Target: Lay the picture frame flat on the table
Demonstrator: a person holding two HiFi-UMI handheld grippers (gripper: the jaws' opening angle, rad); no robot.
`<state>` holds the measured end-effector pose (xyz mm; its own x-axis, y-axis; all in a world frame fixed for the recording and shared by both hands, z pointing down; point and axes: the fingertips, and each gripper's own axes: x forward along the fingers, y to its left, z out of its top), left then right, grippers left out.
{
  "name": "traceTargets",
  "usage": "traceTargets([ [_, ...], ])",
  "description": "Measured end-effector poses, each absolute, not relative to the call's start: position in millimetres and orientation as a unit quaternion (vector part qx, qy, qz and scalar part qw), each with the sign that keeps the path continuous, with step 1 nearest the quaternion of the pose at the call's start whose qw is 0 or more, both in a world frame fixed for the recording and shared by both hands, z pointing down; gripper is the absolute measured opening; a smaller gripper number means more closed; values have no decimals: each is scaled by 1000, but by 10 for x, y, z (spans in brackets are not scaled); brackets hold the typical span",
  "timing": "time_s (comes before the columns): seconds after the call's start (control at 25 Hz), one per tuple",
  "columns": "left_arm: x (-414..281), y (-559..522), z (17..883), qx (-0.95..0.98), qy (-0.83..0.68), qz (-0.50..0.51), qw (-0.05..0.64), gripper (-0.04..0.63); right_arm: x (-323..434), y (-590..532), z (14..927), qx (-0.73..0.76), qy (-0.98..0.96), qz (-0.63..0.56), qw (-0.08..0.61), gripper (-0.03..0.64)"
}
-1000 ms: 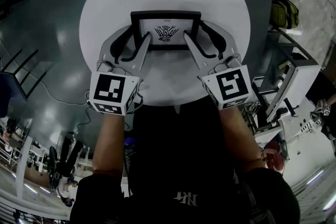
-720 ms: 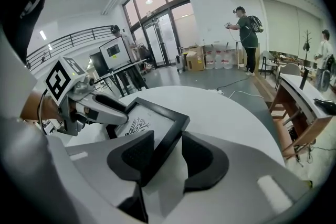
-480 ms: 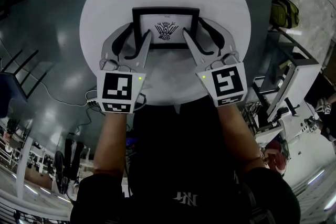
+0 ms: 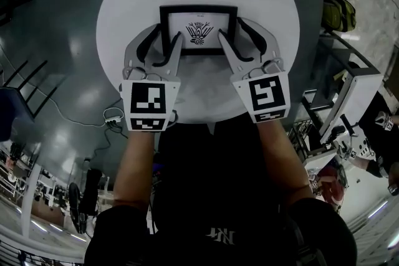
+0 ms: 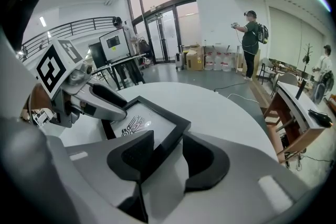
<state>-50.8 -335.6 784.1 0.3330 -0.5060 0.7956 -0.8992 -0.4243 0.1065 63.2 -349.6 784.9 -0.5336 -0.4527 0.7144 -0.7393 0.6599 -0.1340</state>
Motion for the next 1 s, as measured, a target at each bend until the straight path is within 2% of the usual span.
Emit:
traceTargets([
  [0.52,-551,-3448,7539,795,-449,327,245,159,547,-3530,7540,366,-853,199,314,175],
  [0.72,-626,-3542,7017,818,-440,300,216,62,438,-3665,6969,378,-864,172,285,85],
  [0.8,-681,-3569,6710,827,-440,287,201,38,399,-3708,6670,381,-868,158,277,68],
  [0.92,-766,-3582,6257,839,-436,272,178,6,328,-3733,6200,381,-876,150,255,4],
  [1.0,-814,-3598,5966,848,-431,264,160,3,273,-3744,5884,379,-882,156,231,-2],
])
